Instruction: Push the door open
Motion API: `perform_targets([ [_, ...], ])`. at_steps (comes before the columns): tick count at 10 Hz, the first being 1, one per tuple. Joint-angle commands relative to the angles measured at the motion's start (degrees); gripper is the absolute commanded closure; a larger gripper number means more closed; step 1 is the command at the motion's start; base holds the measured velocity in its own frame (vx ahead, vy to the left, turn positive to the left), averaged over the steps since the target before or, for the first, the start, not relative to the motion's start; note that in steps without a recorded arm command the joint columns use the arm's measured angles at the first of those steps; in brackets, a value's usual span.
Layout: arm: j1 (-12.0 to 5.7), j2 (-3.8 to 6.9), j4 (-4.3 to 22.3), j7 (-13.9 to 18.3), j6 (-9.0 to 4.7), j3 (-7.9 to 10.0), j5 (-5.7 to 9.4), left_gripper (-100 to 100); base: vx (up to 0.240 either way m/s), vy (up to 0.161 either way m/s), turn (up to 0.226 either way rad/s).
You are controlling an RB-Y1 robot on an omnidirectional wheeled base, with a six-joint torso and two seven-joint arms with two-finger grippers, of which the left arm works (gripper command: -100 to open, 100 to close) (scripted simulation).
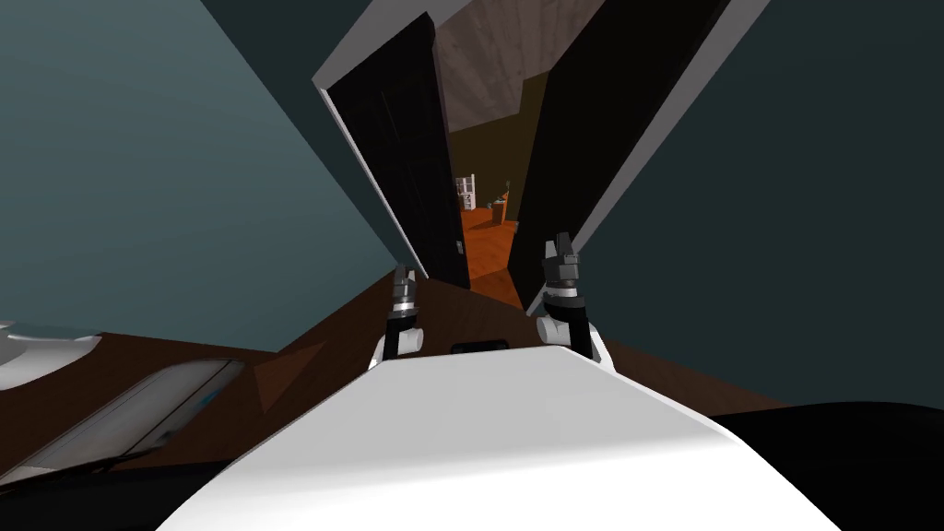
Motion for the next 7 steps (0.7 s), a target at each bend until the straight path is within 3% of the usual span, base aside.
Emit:
perform_targets([
  [1, -0.73, 0.36, 2.21, 0.48, -0.63, -0.49, -0.09, -100, 0.096, 0.049, -0.016],
  [7, -4.68, 1.20, 11.95, 2.00, -3.19, -2.48, -0.63, -100, 0.099, 0.041, -0.017],
])
